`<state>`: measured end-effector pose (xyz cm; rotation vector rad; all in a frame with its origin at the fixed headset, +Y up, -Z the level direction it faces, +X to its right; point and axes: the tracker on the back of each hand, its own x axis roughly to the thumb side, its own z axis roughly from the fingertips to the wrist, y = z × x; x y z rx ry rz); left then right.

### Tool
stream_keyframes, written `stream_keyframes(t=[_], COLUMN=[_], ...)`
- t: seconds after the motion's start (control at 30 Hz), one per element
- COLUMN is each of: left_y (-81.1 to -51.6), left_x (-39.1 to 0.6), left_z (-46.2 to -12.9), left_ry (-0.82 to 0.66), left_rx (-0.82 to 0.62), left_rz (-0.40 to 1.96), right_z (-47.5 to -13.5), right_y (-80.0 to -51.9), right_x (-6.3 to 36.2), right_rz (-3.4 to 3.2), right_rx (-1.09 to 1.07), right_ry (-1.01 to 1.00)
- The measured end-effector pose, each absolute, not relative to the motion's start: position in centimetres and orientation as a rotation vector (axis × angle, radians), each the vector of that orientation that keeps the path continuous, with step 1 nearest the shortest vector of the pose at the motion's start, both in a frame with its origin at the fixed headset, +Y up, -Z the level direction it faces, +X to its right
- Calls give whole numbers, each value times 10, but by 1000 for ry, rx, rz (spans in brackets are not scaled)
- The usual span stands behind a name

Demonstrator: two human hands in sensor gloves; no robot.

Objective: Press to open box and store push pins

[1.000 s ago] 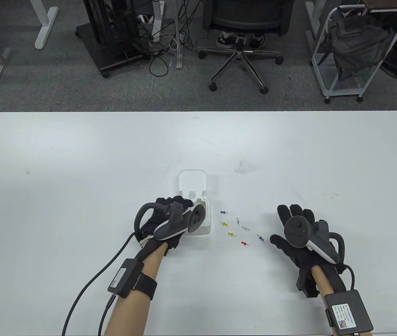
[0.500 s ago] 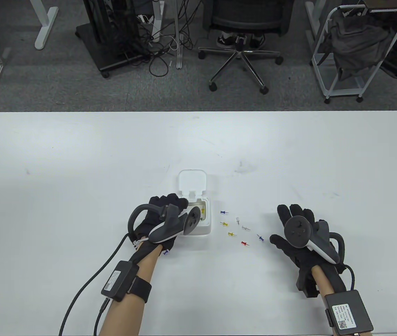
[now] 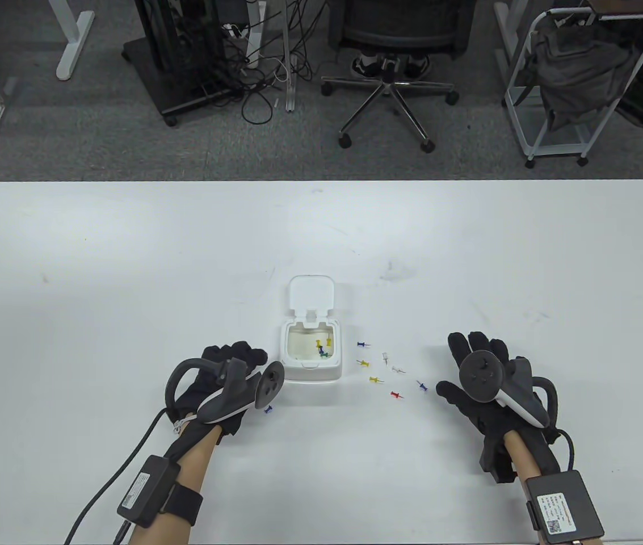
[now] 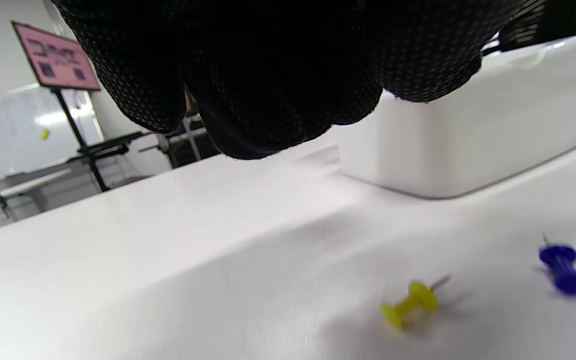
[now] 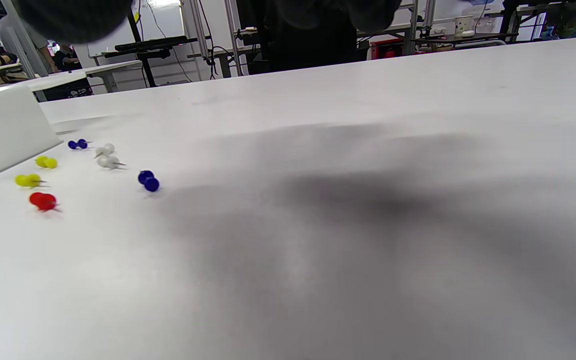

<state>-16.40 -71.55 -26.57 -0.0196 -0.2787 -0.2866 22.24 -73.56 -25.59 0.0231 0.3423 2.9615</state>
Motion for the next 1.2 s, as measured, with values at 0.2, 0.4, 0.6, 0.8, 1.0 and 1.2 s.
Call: stream_keyframes(t=[0.2,0.4,0.6,0.8,1.0,1.2], left_y=[-733,-746,-757,-758,-760,-751], left_x=[-176,-181,-180,-178,-174,-172], left_z=[-257,-256,-257,-256,-256,-258], left_ry=[-288,-282,-278,-288,-308,-306], left_rx=[-130,-141,-110,-79,-81,-71], left_rz=[-276,-325,-357,-360,-396,-396], right_z=[-256,-256,-256,-256,-256,-256], right_y=[-735,-736,-735,-735,-735,-735], right_x=[222,222,222,222,222,222], right_rz=[2964,2964,2966,2966,2965,2964], right_rx=[26,26,27,26,26,29], right_ry=[334,337,333,332,330,326])
